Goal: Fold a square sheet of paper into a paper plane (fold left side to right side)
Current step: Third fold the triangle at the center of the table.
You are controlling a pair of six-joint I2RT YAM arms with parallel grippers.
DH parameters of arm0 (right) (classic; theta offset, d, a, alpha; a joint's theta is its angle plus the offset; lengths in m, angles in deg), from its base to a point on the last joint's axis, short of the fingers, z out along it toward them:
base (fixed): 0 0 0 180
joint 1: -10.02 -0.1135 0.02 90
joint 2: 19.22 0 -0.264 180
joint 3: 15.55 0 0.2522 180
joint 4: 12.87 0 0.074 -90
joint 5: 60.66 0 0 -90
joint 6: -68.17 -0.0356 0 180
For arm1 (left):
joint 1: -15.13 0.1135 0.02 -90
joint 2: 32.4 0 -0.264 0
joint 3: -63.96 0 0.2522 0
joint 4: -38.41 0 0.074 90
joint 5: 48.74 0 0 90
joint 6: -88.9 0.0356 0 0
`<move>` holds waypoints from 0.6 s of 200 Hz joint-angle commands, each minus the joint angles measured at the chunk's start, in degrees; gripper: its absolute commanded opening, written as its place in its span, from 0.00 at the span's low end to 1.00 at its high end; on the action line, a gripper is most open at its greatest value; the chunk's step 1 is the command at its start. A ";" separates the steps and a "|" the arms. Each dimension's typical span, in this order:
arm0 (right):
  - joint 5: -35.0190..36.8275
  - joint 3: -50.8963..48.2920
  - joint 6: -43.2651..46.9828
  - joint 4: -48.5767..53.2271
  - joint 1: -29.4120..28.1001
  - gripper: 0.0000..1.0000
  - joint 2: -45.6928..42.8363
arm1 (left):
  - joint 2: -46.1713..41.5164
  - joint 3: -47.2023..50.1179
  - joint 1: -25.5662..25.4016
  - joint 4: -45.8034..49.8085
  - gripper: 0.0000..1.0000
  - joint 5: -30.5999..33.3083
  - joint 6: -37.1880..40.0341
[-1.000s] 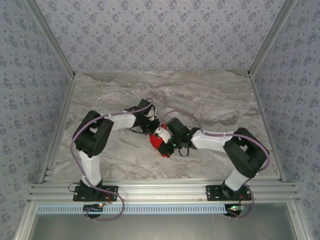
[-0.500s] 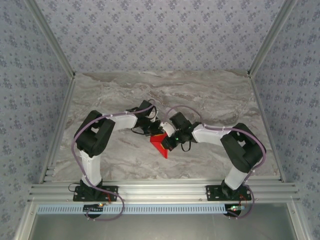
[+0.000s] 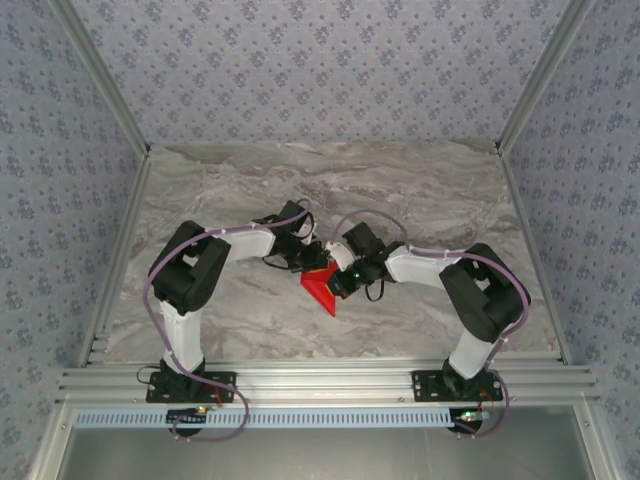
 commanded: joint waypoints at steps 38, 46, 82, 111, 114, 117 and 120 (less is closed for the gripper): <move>1.32 1.02 -1.04 1.26 0.45 0.00 1.96 | 0.88 -1.08 -0.58 1.30 0.12 -0.21 0.65; 1.45 1.07 -1.04 1.30 0.45 0.00 2.14 | 0.91 -1.06 -0.59 1.34 0.12 -0.13 0.65; 2.13 0.59 -1.08 1.54 0.44 0.00 2.38 | 0.82 -0.86 -0.59 1.32 0.12 -0.10 0.73; 1.74 0.24 -1.56 1.40 0.19 0.00 2.79 | 0.45 -0.88 -0.69 1.33 0.12 -0.04 0.64; 1.50 0.17 -1.65 1.35 0.06 0.00 2.71 | 0.46 -0.93 -0.67 1.28 0.12 -0.06 0.64; 1.39 0.07 -1.70 1.20 0.04 0.00 2.61 | 0.43 -0.89 -0.64 1.31 0.12 -0.04 0.62; 1.24 0.04 -1.86 1.15 -0.06 0.00 2.53 | 0.40 -0.94 -0.69 1.37 0.12 -0.05 0.60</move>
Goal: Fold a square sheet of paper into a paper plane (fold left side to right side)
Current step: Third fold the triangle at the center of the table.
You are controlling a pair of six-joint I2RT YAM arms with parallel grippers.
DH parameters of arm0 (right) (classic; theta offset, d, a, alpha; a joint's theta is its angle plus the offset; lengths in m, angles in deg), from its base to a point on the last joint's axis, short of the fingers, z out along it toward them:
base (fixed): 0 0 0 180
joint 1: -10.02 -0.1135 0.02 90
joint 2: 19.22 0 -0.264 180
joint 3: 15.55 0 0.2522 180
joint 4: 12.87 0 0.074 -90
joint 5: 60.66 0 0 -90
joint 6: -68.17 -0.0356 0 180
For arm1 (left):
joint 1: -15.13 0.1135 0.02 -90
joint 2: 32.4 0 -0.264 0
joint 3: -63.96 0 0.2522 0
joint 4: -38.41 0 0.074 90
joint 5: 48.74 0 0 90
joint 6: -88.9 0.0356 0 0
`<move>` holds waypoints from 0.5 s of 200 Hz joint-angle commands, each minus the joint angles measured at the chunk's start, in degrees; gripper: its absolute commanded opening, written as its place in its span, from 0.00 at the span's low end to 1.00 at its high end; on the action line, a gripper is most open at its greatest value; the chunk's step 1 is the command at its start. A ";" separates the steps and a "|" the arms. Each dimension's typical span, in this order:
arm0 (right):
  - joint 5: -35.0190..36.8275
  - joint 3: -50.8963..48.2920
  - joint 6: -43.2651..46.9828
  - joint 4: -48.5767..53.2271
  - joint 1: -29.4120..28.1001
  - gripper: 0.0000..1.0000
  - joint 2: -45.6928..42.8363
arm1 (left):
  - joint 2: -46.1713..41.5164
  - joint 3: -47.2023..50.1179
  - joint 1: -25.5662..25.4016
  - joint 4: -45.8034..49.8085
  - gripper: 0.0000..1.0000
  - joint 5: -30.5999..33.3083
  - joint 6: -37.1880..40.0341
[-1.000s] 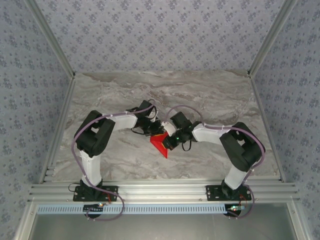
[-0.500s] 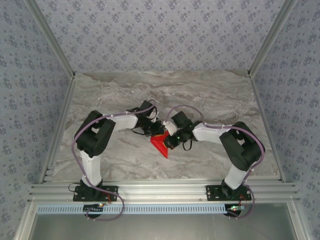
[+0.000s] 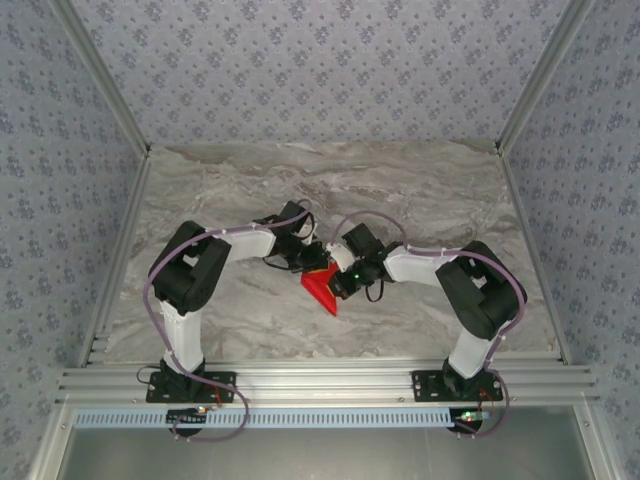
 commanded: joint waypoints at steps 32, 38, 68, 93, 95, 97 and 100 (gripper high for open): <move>-1.29 -1.12 -2.66 -0.60 -0.96 0.00 -0.10 | 0.38 -0.85 -0.53 1.37 0.12 0.14 0.48; -1.51 -1.36 -2.91 -0.88 -1.12 0.00 -0.33 | 0.36 -0.85 -0.54 1.26 0.12 0.13 0.49; -1.49 -1.73 -3.53 -1.17 -1.80 0.00 -0.99 | 0.39 -0.60 -0.62 1.19 0.12 0.21 0.43; -1.13 -1.79 -3.66 -1.20 -1.89 0.00 -1.26 | 0.28 -0.56 -0.70 1.05 0.12 0.22 0.39; -1.20 -1.74 -3.66 -1.16 -1.87 0.00 -1.33 | 0.25 -0.54 -0.64 1.04 0.12 0.22 0.39; -1.21 -1.82 -3.70 -1.15 -1.91 0.00 -1.35 | 0.24 -0.54 -0.69 1.01 0.12 0.18 0.39; -1.19 -1.75 -3.79 -1.24 -1.87 0.00 -1.42 | 0.25 -0.52 -0.70 1.06 0.12 0.22 0.34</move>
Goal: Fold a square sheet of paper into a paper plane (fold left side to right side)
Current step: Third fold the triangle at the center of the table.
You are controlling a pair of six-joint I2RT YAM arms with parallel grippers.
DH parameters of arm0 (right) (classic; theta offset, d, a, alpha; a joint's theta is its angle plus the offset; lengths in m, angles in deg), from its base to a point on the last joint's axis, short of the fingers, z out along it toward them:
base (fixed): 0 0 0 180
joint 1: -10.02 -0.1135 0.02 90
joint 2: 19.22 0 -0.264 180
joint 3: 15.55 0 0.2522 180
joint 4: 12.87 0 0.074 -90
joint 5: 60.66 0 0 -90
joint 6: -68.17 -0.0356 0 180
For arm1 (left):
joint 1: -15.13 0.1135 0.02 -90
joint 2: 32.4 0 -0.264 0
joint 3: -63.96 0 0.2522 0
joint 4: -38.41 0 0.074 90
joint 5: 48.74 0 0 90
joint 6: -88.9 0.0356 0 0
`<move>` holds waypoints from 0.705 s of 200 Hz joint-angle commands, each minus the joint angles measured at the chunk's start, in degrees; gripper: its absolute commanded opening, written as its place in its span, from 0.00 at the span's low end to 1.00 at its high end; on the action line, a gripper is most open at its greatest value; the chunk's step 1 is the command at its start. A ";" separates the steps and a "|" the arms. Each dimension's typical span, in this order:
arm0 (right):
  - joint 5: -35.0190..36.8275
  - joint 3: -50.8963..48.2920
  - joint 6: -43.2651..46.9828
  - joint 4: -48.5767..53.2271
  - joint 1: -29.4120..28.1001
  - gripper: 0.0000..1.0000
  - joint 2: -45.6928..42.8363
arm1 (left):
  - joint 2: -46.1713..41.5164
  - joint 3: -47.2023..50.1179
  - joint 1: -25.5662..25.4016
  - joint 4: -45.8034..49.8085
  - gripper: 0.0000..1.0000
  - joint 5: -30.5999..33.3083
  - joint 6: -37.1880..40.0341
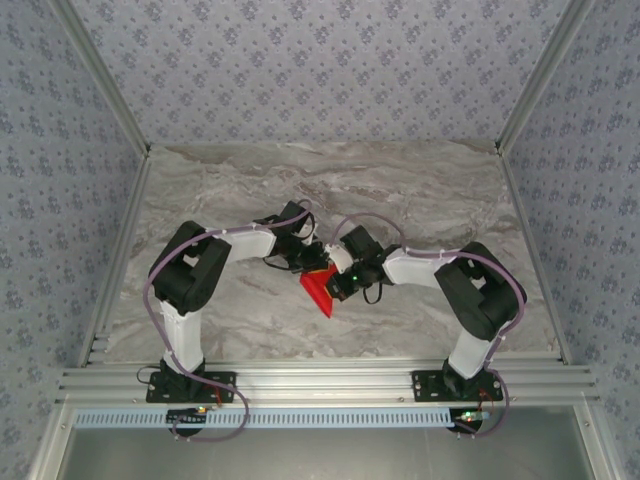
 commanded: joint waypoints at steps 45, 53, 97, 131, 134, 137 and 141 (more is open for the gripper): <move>-1.31 -1.06 -1.65 0.84 -0.66 0.00 -3.33 | 0.28 -0.34 -0.50 0.76 0.12 0.25 0.20; -1.48 -1.14 -1.81 0.69 -0.70 0.00 -3.60 | 0.29 -0.29 -0.47 0.71 0.12 0.25 0.19; -1.10 -1.08 -2.11 0.44 -1.19 0.00 -2.86 | 0.14 -0.01 -0.50 0.40 0.12 0.25 0.00; -0.52 -0.58 -2.11 0.39 -1.24 0.00 -1.60 | -0.04 0.02 -0.52 0.36 0.12 0.25 0.05; -0.43 -0.58 -2.11 0.43 -1.28 0.00 -1.53 | -0.05 0.02 -0.55 0.40 0.12 0.20 -0.01; -0.39 -0.54 -2.11 0.46 -1.28 0.00 -1.41 | -0.08 0.02 -0.52 0.40 0.12 0.24 -0.01; -0.42 -0.42 -2.11 0.44 -1.27 0.00 -1.25 | -0.07 0.08 -0.53 0.40 0.12 0.25 0.04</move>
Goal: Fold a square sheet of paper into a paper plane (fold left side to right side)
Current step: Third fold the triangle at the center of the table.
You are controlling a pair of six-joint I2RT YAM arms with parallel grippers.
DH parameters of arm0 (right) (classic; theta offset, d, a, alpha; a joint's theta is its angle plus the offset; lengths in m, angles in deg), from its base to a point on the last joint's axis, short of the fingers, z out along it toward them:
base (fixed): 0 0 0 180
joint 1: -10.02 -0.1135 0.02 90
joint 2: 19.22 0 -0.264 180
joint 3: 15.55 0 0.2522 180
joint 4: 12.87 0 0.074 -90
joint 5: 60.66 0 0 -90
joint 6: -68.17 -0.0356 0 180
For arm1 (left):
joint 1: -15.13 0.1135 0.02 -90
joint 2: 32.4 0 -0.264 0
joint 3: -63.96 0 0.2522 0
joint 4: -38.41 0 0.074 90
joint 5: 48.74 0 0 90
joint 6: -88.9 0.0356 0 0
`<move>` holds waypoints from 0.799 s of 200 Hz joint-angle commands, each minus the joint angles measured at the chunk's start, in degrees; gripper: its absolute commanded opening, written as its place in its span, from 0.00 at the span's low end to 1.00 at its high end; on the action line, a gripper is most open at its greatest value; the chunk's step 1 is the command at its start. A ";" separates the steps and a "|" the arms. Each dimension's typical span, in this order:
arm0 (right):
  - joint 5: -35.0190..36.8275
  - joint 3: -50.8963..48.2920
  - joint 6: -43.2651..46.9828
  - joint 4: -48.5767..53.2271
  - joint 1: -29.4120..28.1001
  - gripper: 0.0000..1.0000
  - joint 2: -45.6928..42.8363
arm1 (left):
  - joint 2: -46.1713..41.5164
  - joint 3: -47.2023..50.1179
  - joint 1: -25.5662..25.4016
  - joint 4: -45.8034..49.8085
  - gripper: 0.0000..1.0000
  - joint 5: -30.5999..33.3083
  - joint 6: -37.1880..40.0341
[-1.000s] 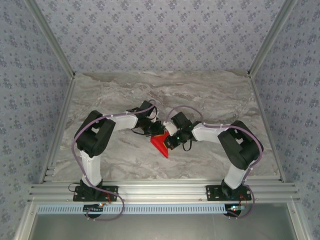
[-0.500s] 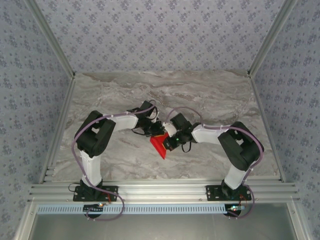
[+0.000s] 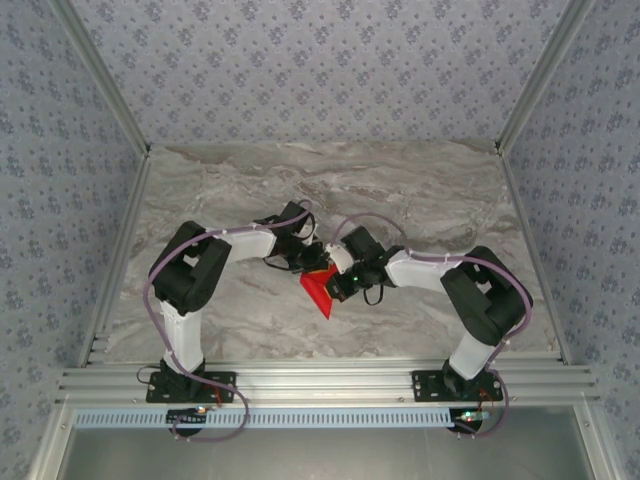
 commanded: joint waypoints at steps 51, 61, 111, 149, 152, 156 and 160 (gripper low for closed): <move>0.37 1.39 -0.58 0.72 -0.87 0.00 2.95 | 0.01 0.02 -0.51 0.34 0.12 0.18 0.06; 0.29 1.48 -0.58 0.66 -0.92 0.00 3.30 | 0.01 0.06 -0.54 0.34 0.12 0.18 0.06; 1.16 1.60 -0.32 1.40 -1.17 0.00 4.26 | 0.03 0.00 -0.53 0.26 0.12 0.14 0.01; 1.70 1.18 -0.14 1.30 -1.43 0.00 4.48 | 0.03 -0.01 -0.60 0.27 0.12 0.18 -0.01; 1.70 1.08 -0.14 1.19 -1.49 0.00 4.38 | 0.03 0.02 -0.60 0.33 0.12 0.14 0.01; 1.82 0.90 -0.19 1.00 -1.48 0.00 4.23 | 0.03 -0.01 -0.61 0.27 0.12 0.22 -0.01; 1.79 0.71 -0.27 0.85 -1.48 0.00 4.13 | -0.01 0.10 -0.59 0.32 0.12 0.22 -0.03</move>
